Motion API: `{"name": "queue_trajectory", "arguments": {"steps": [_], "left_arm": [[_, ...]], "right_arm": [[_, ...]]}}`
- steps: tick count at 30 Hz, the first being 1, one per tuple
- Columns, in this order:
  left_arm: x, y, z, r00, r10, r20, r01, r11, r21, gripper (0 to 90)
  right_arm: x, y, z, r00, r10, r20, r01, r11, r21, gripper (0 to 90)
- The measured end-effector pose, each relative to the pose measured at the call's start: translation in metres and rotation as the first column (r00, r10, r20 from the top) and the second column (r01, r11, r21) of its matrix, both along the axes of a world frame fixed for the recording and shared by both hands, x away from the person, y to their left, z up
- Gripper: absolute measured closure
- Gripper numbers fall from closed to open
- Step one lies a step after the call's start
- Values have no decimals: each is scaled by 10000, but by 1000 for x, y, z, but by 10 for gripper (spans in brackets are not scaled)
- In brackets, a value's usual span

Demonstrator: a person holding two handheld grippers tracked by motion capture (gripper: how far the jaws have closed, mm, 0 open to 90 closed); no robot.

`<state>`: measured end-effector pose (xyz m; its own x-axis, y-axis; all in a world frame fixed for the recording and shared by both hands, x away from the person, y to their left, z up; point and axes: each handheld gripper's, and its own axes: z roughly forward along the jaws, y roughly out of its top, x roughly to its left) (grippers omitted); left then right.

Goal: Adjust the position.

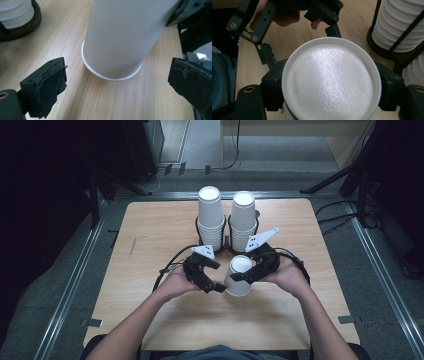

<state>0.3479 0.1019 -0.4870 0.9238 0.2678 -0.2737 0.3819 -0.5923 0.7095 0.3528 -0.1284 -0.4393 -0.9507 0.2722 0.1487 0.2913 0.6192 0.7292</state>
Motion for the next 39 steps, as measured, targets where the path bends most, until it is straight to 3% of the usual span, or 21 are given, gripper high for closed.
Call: {"name": "queue_trajectory", "arguments": {"steps": [3, 5, 13, 17, 23, 27, 31, 32, 35, 39], "left_arm": [[0, -2, -5, 9998, -200, 57, 199, 9998, 34, 17], [0, -3, -9, 9996, -242, -123, 241, 9996, -115, 17], [-4, -12, -10, 9989, -472, 10, 472, 9985, -271, 17], [-5, -15, -8, 9988, -490, -12, 489, 9973, -546, 16], [-7, -15, -5, 9988, -407, 278, 425, 9968, -675, 30], [-10, -12, 2, 9946, -618, 834, 669, 9960, -597, 134], [-10, -11, 6, 9943, -727, 774, 771, 9955, -546, 156], [-9, -11, 9, 9946, -841, 611, 872, 9949, -501, 157], [-9, -7, 14, 9950, -778, 622, 806, 9958, -433, 162], [-8, 1, 19, 9969, -681, 401, 690, 9973, -235, 163]], "right_arm": [[0, 2, 0, 9999, 19, -98, -17, 9998, 193, 252], [-1, 5, 1, 9999, 93, -123, -90, 9996, 252, 252], [-3, 13, 4, 9994, 219, -263, -206, 9985, 513, 252], [-5, 18, 7, 9987, 401, -328, -375, 9965, 750, 253], [-5, 18, 11, 9979, 460, -466, -387, 9885, 1461, 254], [-3, 13, 11, 9960, 364, -812, -221, 9851, 1708, 253], [-2, 10, 13, 9953, 381, -888, -212, 9826, 1845, 250], [-3, 8, 14, 9951, 431, -891, -251, 9807, 1937, 237], [-2, 6, 15, 9931, 493, -1066, -265, 9783, 2056, 174], [-3, 4, 16, 9939, 480, -994, -285, 9816, 1887, 149]]}}
